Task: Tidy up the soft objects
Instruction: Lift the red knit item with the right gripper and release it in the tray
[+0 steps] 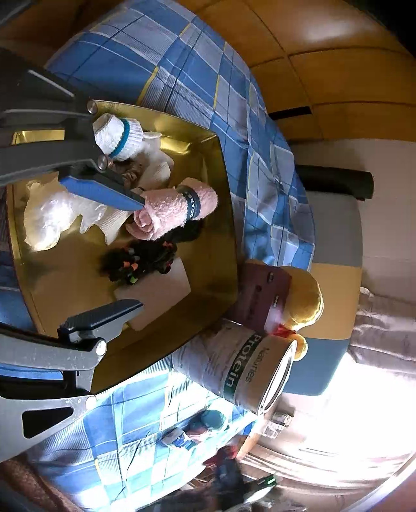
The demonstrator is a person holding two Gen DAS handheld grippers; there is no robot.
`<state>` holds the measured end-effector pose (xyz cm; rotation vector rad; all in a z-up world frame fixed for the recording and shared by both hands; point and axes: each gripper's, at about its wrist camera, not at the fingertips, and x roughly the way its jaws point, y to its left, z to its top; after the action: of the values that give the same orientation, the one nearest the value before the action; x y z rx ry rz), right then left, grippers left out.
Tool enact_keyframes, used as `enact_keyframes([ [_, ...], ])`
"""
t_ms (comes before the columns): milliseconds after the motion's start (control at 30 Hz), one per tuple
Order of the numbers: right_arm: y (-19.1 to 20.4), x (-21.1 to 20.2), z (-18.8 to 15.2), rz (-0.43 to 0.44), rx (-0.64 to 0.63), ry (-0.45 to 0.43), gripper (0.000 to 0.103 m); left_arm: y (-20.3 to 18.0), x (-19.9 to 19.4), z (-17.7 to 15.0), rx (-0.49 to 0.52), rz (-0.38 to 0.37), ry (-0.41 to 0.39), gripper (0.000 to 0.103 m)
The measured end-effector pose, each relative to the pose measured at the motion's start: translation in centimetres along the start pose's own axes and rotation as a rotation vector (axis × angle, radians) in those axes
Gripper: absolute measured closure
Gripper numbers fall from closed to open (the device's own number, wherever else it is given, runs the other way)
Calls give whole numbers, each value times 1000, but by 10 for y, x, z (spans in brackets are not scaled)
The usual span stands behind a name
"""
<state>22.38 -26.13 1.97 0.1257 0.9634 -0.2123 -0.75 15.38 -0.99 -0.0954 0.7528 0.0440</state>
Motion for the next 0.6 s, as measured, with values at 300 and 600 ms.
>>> enact_keyframes([
  [300,146,-45,58,180,-183,-123,74,8,0,-2,-9,-13,7,44],
  [600,290,-106,23,580,-463,-162,74,22,2,-3,-44,13,12,44],
])
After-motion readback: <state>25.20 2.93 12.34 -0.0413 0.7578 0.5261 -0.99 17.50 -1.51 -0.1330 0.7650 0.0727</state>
